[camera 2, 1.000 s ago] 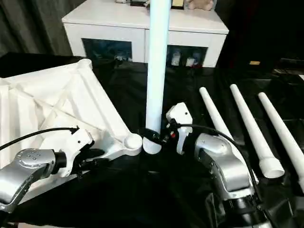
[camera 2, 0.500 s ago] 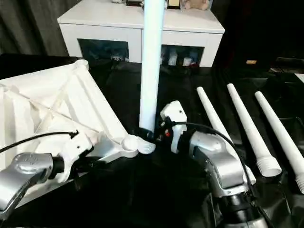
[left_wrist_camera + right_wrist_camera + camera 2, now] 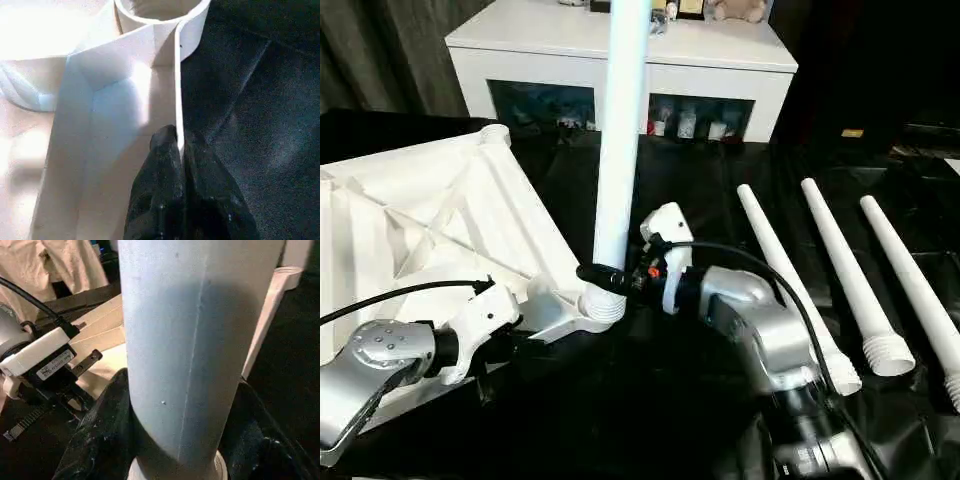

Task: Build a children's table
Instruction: Insert table leg to table base

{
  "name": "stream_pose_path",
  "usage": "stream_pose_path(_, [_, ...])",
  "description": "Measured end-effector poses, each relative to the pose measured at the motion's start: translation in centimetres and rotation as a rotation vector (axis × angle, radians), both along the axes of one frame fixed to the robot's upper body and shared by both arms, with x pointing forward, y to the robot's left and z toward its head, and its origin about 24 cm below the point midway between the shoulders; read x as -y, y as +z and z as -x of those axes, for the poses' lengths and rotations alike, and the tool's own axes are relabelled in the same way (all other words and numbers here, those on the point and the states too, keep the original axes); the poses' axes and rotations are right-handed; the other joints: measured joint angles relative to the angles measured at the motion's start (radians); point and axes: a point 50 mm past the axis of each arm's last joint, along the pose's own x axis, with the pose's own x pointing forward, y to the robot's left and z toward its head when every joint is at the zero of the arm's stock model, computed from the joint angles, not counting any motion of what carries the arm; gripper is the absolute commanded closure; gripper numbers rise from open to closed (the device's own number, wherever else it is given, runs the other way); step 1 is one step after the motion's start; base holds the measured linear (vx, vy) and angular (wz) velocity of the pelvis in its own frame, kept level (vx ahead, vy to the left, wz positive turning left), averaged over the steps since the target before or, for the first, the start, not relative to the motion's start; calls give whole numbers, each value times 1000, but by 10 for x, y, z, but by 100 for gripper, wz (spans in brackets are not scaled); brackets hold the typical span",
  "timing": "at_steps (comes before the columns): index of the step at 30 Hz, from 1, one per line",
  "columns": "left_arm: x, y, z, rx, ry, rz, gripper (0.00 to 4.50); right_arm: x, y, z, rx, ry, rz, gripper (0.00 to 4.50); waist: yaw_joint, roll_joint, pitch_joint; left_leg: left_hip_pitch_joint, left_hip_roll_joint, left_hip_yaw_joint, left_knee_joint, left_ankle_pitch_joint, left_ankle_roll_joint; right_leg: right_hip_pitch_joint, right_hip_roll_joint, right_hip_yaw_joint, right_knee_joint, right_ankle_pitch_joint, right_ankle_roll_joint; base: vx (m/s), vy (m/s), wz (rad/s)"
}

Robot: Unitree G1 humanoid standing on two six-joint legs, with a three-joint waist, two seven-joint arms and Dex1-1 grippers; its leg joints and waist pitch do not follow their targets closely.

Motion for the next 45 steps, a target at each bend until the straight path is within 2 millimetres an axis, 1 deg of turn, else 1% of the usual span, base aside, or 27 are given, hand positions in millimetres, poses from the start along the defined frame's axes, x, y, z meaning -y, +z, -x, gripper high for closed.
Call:
stream_pose_path(4, [1, 1, 1, -7, -42, 0, 450, -1, -3, -6, -21, -8, 22, 266, 2, -1, 0, 0, 0, 0, 0, 1, 1, -1, 0, 0, 0, 0, 0, 0, 0, 0])
stream_pose_path(7, [3, 3, 2, -11, -79, 4, 450, -1, -4, -8, -27, -15, 21, 266, 7, -1, 0, 0, 0, 1, 0, 1, 2, -2, -1, -1, 0, 0, 0, 0, 0, 0])
stream_pose_path(12, [12, 3, 0, -25, -135, 14, 450, -4, -1, -13, -21, -20, 18, 266, 23, 1, 1, 0, 1, 1, 0, 3, 1, -2, -1, -1, 1, 0, 0, 0, 0, 0])
stream_pose_path(15, [16, 2, -3, -9, -144, 12, 450, -5, 0, -13, -16, -16, 18, 266, 27, 4, 3, -1, 2, 2, 0, 4, -1, -2, -1, -1, 1, 0, 0, 0, 0, 0])
stream_pose_path(22, [15, 0, -14, 9, -118, 9, 450, 6, -6, -6, -41, -16, 43, 266, 24, 12, 5, 0, 4, 4, 0, 7, -2, -2, -1, -1, 5, 1, -1, 0, 0, 0])
stream_pose_path(26, [14, 0, -14, 10, -118, 9, 450, 11, -5, -7, -36, -31, 43, 266, 23, 12, 6, 0, 6, 5, 0, 8, -4, -2, 0, -1, 8, 1, -2, 0, 0, 0])
stream_pose_path(34, [13, 0, -14, 11, -140, 15, 450, 7, -10, -9, -51, -51, 11, 266, 24, 14, 7, 0, 6, 5, 0, 9, -5, -4, 0, -2, 8, 0, -2, 0, 0, 0])
stream_pose_path(41, [10, 0, -14, 10, -125, 15, 450, 4, -15, -11, -71, -73, -37, 266, 20, 14, 7, 0, 7, 6, -1, 9, -5, -4, 0, -1, 10, 0, -2, 0, 0, 0])
stream_pose_path(45, [9, -1, -14, 10, -119, 17, 450, 7, -19, -12, -82, -96, -38, 266, 17, 14, 7, 0, 7, 6, -1, 9, -5, -4, 0, -1, 10, 0, -2, 0, 0, 0])
